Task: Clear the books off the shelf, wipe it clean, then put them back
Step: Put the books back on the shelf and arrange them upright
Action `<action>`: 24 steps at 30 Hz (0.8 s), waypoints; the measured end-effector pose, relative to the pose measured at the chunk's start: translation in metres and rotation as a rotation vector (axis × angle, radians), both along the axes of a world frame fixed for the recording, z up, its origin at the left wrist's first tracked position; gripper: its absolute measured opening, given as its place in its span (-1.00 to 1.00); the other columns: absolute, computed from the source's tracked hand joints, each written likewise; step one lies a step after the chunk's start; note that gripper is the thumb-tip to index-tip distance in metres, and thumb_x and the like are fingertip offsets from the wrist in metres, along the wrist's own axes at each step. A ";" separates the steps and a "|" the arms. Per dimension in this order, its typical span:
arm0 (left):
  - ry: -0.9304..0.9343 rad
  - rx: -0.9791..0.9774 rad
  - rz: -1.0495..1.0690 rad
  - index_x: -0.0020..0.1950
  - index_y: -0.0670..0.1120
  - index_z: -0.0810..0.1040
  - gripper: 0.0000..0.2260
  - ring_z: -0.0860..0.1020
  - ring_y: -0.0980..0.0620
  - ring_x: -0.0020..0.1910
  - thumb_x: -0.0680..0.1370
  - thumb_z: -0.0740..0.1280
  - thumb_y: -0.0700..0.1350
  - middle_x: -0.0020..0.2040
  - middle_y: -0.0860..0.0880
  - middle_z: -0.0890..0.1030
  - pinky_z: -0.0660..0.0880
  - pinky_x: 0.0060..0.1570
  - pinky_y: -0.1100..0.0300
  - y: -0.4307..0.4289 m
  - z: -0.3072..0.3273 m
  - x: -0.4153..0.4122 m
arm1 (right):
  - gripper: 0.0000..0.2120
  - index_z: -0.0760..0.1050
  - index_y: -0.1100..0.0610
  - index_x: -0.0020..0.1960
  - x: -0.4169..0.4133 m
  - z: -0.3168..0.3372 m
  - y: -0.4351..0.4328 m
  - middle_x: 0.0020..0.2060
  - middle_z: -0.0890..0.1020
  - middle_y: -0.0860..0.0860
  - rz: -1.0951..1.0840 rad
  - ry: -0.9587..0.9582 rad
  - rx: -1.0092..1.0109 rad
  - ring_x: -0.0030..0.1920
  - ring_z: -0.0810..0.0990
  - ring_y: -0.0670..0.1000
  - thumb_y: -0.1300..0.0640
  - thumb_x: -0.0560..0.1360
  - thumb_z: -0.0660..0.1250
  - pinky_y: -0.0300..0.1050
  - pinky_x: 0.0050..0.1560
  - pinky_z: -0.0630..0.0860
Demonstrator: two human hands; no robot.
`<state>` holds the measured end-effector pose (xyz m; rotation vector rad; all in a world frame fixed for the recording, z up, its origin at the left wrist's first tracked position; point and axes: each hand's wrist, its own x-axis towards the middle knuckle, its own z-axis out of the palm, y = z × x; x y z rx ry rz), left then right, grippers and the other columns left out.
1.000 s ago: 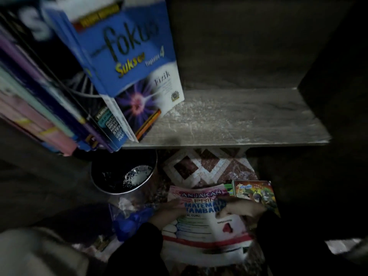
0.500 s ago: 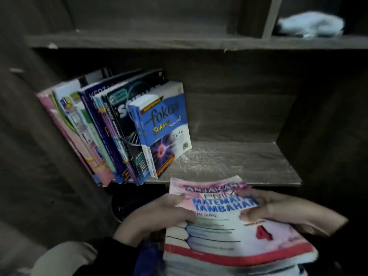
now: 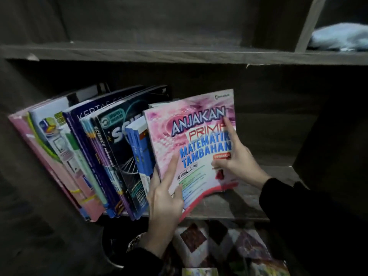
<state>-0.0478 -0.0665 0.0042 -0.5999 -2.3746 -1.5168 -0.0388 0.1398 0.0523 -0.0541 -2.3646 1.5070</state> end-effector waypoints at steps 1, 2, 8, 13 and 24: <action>0.087 0.003 0.035 0.40 0.47 0.08 -0.23 0.12 0.02 0.50 0.52 0.29 -0.30 0.49 -0.07 0.29 -0.11 0.40 0.45 0.001 -0.008 -0.008 | 0.14 -0.08 -0.56 0.35 -0.012 -0.005 -0.002 0.17 0.56 -0.08 -0.001 0.037 0.010 -0.06 0.67 0.00 0.46 0.35 0.44 -0.13 -0.12 0.63; 0.176 0.015 0.067 0.43 0.39 0.14 -0.24 0.26 -0.08 0.47 0.50 0.29 -0.34 0.45 -0.13 0.34 -0.05 0.41 0.46 0.003 -0.017 -0.016 | 0.15 -0.10 -0.56 0.35 -0.022 -0.009 -0.005 0.16 0.57 -0.05 -0.004 0.063 0.021 -0.07 0.68 -0.01 0.46 0.35 0.44 -0.14 -0.13 0.63; 0.404 -0.085 0.223 0.48 0.28 0.15 -0.25 0.49 -0.25 0.10 0.44 0.26 -0.32 0.19 -0.31 0.48 0.41 0.19 -0.01 0.015 -0.048 -0.027 | 0.22 -0.24 -0.49 0.40 -0.057 -0.033 0.001 0.14 0.58 -0.04 -0.008 0.054 0.086 -0.06 0.67 -0.12 0.41 0.33 0.49 -0.23 -0.15 0.61; 0.401 -0.282 0.270 0.56 0.08 -0.16 -0.07 0.35 -0.31 0.25 0.45 0.43 -0.26 0.35 -0.41 0.35 0.43 0.18 -0.19 0.017 -0.066 -0.025 | 0.20 -0.33 -0.38 0.44 -0.061 -0.042 0.008 0.15 0.52 -0.19 0.012 0.007 0.111 0.03 0.62 -0.20 0.38 0.35 0.48 -0.30 -0.08 0.58; 0.512 -0.377 0.381 0.51 -0.30 -0.25 -0.21 -0.16 -0.28 0.51 0.54 0.27 -0.18 0.54 -0.27 -0.15 -0.04 0.44 -0.26 0.013 -0.075 -0.029 | -0.23 -0.19 -0.21 0.53 -0.057 -0.086 -0.026 0.20 0.35 0.14 -0.224 -0.135 0.387 0.15 0.50 0.19 0.13 0.57 0.24 0.00 0.19 0.40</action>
